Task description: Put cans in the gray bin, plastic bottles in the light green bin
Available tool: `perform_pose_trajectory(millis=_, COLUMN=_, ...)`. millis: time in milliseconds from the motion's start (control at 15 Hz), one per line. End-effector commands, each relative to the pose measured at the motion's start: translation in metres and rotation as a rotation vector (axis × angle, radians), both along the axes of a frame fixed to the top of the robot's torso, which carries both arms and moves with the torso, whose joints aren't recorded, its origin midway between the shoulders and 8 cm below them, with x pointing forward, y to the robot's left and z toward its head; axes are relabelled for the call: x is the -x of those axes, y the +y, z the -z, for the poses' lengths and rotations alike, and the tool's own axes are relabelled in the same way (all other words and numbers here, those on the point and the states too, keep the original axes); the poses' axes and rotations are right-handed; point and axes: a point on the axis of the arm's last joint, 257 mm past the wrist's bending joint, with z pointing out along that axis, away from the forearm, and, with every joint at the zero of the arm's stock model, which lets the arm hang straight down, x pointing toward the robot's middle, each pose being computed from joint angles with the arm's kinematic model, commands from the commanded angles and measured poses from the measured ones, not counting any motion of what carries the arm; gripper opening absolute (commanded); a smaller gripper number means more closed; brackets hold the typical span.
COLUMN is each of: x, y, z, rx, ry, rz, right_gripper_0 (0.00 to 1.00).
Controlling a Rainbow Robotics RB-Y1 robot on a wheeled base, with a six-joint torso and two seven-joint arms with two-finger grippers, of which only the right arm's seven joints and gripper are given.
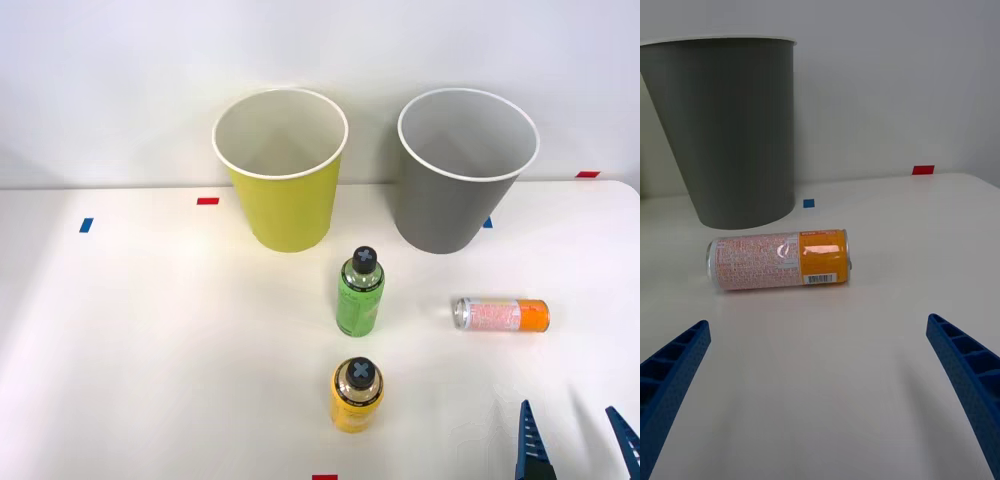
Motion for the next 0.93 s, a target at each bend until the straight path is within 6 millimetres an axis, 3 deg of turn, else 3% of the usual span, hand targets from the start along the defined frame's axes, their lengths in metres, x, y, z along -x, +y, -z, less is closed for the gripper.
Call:
perform_pose_trajectory(millis=67, x=0.005, y=0.0, z=0.012, rx=-0.045, ry=0.018, rz=0.018, right_gripper_0=1.0)
perform_pose_trajectory(millis=200, x=-0.003, y=-0.002, z=-0.001, rx=-0.053, ry=-0.008, rz=0.026, right_gripper_0=1.0)
perform_pose_trajectory(millis=400, x=-0.038, y=-0.008, z=-0.021, rx=-0.039, ry=0.065, rz=0.072, right_gripper_0=1.0)
perform_pose_trajectory(millis=933, x=-0.101, y=-0.026, z=-0.047, rx=-0.146, ry=0.347, rz=0.235, right_gripper_0=1.0)
